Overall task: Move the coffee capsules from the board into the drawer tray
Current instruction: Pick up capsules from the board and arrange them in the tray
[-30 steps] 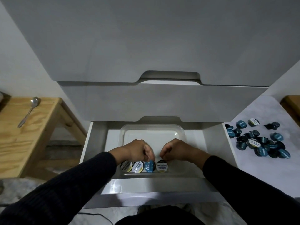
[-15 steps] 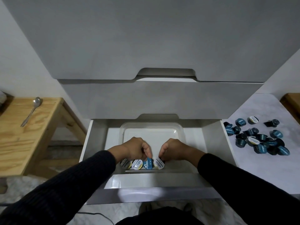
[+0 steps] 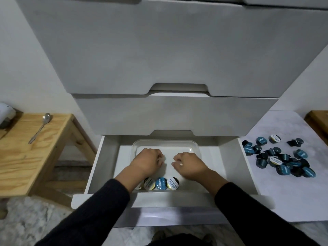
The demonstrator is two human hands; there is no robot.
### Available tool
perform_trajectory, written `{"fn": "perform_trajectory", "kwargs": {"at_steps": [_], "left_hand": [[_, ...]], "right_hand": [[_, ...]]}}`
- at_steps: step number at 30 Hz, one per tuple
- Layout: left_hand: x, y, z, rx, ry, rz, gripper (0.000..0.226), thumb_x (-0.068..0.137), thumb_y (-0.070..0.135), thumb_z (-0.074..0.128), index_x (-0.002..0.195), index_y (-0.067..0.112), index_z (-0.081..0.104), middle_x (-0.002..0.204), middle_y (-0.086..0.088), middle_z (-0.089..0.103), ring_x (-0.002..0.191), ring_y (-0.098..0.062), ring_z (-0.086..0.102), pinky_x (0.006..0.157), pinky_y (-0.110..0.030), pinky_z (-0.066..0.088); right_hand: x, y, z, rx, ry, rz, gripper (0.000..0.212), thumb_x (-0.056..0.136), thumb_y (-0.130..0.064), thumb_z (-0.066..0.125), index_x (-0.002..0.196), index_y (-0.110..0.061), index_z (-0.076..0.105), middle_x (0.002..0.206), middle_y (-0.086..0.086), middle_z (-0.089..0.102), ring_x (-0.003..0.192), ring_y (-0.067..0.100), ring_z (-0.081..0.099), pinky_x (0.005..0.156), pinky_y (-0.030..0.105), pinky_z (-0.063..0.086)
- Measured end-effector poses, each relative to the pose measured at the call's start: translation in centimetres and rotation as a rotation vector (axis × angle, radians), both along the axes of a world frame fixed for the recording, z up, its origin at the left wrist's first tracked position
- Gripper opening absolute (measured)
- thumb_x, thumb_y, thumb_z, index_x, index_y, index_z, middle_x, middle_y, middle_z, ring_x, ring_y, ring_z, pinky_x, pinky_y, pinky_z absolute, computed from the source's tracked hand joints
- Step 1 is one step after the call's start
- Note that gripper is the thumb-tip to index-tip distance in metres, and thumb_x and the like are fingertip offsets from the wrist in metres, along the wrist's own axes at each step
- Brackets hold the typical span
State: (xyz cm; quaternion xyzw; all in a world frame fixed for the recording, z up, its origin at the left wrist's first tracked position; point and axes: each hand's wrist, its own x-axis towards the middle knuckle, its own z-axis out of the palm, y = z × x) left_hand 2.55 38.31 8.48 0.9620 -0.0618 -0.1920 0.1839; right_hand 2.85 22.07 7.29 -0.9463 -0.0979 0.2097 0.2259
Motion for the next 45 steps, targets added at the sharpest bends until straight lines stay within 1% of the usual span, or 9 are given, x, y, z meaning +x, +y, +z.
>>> {"fn": "perform_trajectory", "kwargs": {"at_steps": [5,8,10,15,22,28,33,42,45], "left_hand": [[-2.6,-1.7,1.2,0.0,-0.29,0.165,0.038,0.095,0.024,0.04,0.13,0.012,0.047,0.131,-0.008,0.052,0.122,-0.021,0.047,0.096,-0.028,0.042],[-4.2,-2.8,1.9,-0.017,-0.398,0.236,0.04,0.097,0.027,0.037,0.134,0.012,0.04,0.135,-0.006,0.046,0.126,-0.018,0.04,0.097,-0.026,0.039],[-5.1,-3.5,2.4,-0.028,-0.435,0.267,0.043,0.098,0.029,0.034,0.138,0.014,0.035,0.14,-0.004,0.04,0.13,-0.017,0.035,0.099,-0.026,0.037],[-6.7,-6.3,3.2,-0.098,-0.49,0.264,0.046,0.098,0.033,0.033,0.141,0.017,0.03,0.143,-0.002,0.037,0.133,-0.015,0.031,0.104,-0.025,0.035],[-6.9,-14.3,4.5,-0.175,-0.494,0.175,0.05,0.097,0.037,0.036,0.143,0.024,0.024,0.148,0.003,0.031,0.136,-0.012,0.029,0.11,-0.021,0.026],[-6.4,-25.1,4.3,-0.337,-0.478,0.108,0.043,0.098,0.034,0.034,0.14,0.027,0.031,0.144,0.006,0.038,0.131,-0.007,0.034,0.102,-0.011,0.019],[-5.5,-33.5,2.7,-0.4,-0.412,0.09,0.039,0.097,0.028,0.038,0.137,0.025,0.038,0.138,0.006,0.046,0.126,-0.008,0.04,0.105,-0.017,0.029],[-2.2,-40.3,-4.6,-0.351,-0.207,0.216,0.04,0.091,0.014,0.044,0.131,0.018,0.047,0.117,-0.013,0.055,0.108,-0.027,0.051,0.088,-0.033,0.044],[-0.9,-40.8,-6.1,-0.355,-0.199,0.257,0.044,0.09,0.011,0.045,0.133,0.022,0.047,0.112,-0.015,0.053,0.102,-0.03,0.053,0.087,-0.033,0.046]], "right_hand": [[-2.1,0.3,0.9,-0.059,-0.357,-0.034,0.041,0.095,-0.028,0.039,0.131,-0.009,0.045,0.137,0.007,0.045,0.129,0.021,0.039,0.103,0.029,0.033],[-3.6,0.4,1.7,-0.072,-0.604,-0.093,0.036,0.084,-0.026,0.046,0.107,-0.005,0.063,0.108,0.01,0.065,0.105,0.023,0.063,0.085,0.026,0.051],[-4.2,-0.1,1.6,-0.053,-0.651,-0.109,0.042,0.077,-0.032,0.041,0.097,-0.006,0.067,0.096,0.009,0.07,0.093,0.024,0.069,0.075,0.031,0.057],[-5.9,-2.8,1.5,-0.034,-0.731,-0.13,0.043,0.083,-0.03,0.045,0.111,-0.004,0.064,0.112,0.014,0.068,0.111,0.026,0.062,0.092,0.034,0.05],[-6.4,-11.3,1.4,-0.087,-0.921,-0.087,0.028,0.087,-0.014,0.054,0.101,0.008,0.065,0.104,0.023,0.069,0.101,0.035,0.064,0.084,0.04,0.056],[-5.8,-22.5,1.4,-0.262,-0.814,-0.019,0.02,0.085,-0.004,0.053,0.073,0.003,0.068,0.097,0.026,0.069,0.091,0.039,0.066,0.083,0.043,0.055],[-4.7,-31.2,-0.7,-0.003,-0.588,-0.332,0.032,0.086,-0.021,0.052,0.115,-0.008,0.058,0.115,0.009,0.061,0.106,0.023,0.059,0.087,0.032,0.05],[-3.1,-38.8,-4.9,-0.084,-0.226,-0.342,0.043,0.092,-0.025,0.05,0.132,-0.013,0.043,0.134,0.008,0.049,0.123,0.02,0.046,0.1,0.027,0.038],[-2.2,-39.4,-5.9,-0.067,-0.214,-0.329,0.041,0.091,-0.022,0.05,0.131,-0.014,0.046,0.123,0.011,0.056,0.111,0.022,0.053,0.091,0.027,0.042]]}}
